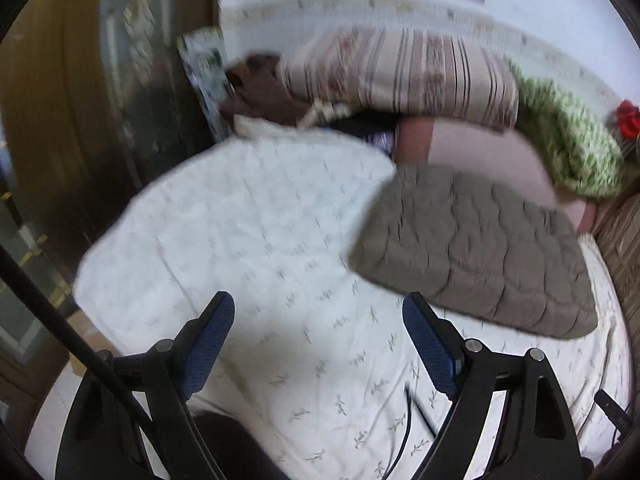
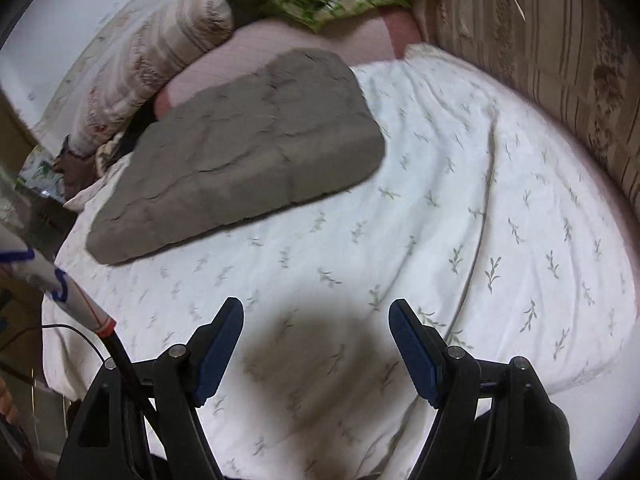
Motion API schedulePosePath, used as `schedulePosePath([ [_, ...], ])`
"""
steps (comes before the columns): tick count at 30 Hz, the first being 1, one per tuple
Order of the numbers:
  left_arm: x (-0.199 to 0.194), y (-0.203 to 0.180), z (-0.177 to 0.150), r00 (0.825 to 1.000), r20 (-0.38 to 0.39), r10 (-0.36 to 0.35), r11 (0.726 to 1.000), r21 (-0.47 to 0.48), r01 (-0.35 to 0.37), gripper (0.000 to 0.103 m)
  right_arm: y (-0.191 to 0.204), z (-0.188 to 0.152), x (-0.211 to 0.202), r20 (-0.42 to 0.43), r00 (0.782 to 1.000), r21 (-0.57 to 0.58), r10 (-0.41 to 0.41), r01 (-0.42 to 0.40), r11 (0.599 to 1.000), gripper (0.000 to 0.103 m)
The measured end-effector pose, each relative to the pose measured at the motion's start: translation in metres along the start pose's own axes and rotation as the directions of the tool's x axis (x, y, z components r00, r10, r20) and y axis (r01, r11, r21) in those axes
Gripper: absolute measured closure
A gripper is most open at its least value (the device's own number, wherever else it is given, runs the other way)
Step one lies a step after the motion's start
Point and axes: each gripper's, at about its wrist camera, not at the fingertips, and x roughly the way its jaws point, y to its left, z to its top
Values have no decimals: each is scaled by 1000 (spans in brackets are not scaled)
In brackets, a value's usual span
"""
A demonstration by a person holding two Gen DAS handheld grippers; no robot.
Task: Fold large clothes
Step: 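Release the jacket and pull both grippers back from it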
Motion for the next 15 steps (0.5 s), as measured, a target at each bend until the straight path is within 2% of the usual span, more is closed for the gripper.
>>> schedulePosePath([
  [3,-41,12,2,995,99,30,1000,-10,-29,17,12,-5,-26,61,998,-40,-3,6,999,24],
  [7,-97,33,-1,969,225,98,995,-21,-96,17,20,-12,-60,127,992,-62,18,-10,998,23],
  [9,-120,43,-4,956,273,105,994,-32,-100,17,22,-16,-82,168,985,-68,31,-19,998,23],
  [13,-145,58,-3,939,323,118,993,-51,-107,17,24,-18,-118,239,970,-92,50,-28,995,20],
  [15,-141,59,-2,941,313,130,991,-49,-121,17,24,-16,-129,261,964,-100,51,-25,995,19],
])
